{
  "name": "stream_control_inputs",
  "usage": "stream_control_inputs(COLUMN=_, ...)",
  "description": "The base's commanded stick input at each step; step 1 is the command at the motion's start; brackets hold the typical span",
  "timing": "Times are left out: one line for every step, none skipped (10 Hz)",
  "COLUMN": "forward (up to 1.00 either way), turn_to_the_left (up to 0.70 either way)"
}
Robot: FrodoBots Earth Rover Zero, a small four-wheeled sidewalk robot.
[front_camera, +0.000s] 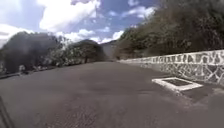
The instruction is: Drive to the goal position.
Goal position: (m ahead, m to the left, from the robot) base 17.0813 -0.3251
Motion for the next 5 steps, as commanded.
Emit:
stream_control_inputs(forward=0.70, turn_to_the_left=0.00)
stream_control_inputs(forward=0.70, turn_to_the_left=0.00)
stream_control_inputs(forward=0.70, turn_to_the_left=0.00)
stream_control_inputs(forward=0.70, turn_to_the_left=0.00)
stream_control_inputs(forward=0.70, turn_to_the_left=0.00)
